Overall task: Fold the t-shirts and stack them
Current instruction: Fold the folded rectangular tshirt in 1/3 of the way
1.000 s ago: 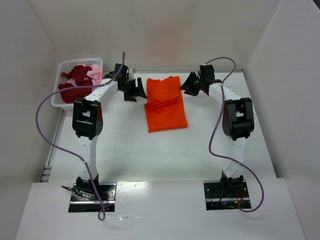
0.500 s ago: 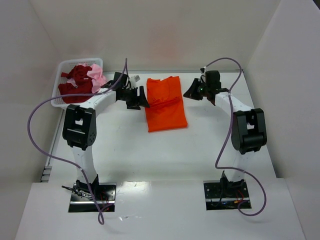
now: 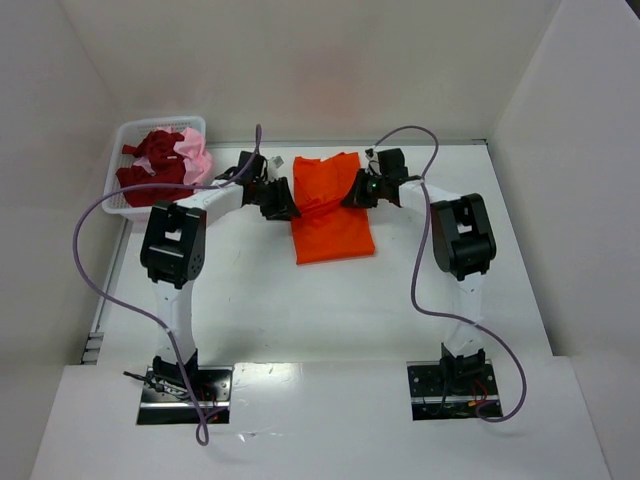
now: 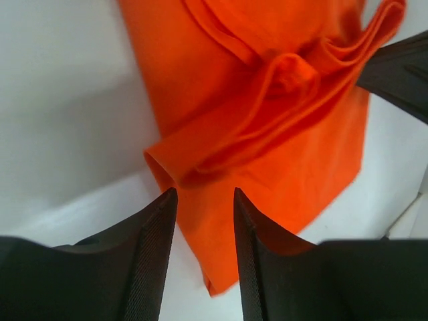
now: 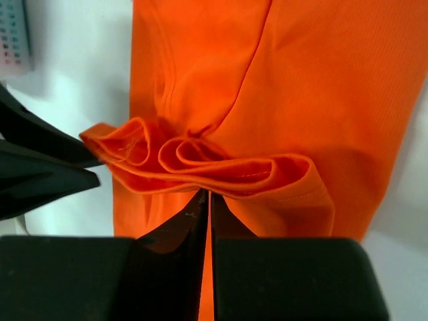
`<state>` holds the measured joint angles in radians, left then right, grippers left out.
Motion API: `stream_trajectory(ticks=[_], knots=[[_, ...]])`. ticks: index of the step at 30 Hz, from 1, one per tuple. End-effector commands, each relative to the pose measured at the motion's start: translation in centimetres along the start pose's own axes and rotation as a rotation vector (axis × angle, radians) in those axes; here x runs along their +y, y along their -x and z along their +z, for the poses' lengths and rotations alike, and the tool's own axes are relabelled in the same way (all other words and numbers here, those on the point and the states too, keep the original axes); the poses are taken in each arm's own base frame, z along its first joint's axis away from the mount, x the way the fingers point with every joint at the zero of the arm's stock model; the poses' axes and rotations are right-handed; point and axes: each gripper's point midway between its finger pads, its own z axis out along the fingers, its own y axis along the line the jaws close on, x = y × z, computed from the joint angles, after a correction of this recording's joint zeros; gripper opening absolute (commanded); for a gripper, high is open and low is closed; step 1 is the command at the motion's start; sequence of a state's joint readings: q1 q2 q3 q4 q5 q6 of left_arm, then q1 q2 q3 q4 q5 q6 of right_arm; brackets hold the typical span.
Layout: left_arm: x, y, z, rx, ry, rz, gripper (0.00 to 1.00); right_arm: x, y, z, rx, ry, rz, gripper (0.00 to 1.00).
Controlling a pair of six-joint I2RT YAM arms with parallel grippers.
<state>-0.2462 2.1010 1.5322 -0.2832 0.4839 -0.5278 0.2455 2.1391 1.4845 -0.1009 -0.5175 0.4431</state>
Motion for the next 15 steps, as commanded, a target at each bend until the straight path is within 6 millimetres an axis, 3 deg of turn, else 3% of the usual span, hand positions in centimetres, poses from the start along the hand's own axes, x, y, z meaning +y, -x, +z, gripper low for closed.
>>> stream_trajectory(ticks=[1, 5, 11, 15], knots=[[-0.3, 1.9, 1.3, -0.035, -0.02, 0.01, 0.47, 1.4, 3.6, 0.3, -0.073, 0.034, -0.06, 0.09], [-0.5, 3.2, 2.1, -0.046, -0.037, 0.011, 0.47, 1.0, 4.8, 1.3, -0.089, 0.02, -0.064, 0.12], [-0.9, 5.4, 2.3, -0.086, -0.05, 0.018, 0.58, 0.3, 6.1, 3.2, -0.087, 0.009, -0.05, 0.13], [-1.2, 6.3, 1.8, -0.1, -0.06, 0.03, 0.68, 0.8, 7.1, 2.4, -0.096, 0.016, -0.05, 0.15]])
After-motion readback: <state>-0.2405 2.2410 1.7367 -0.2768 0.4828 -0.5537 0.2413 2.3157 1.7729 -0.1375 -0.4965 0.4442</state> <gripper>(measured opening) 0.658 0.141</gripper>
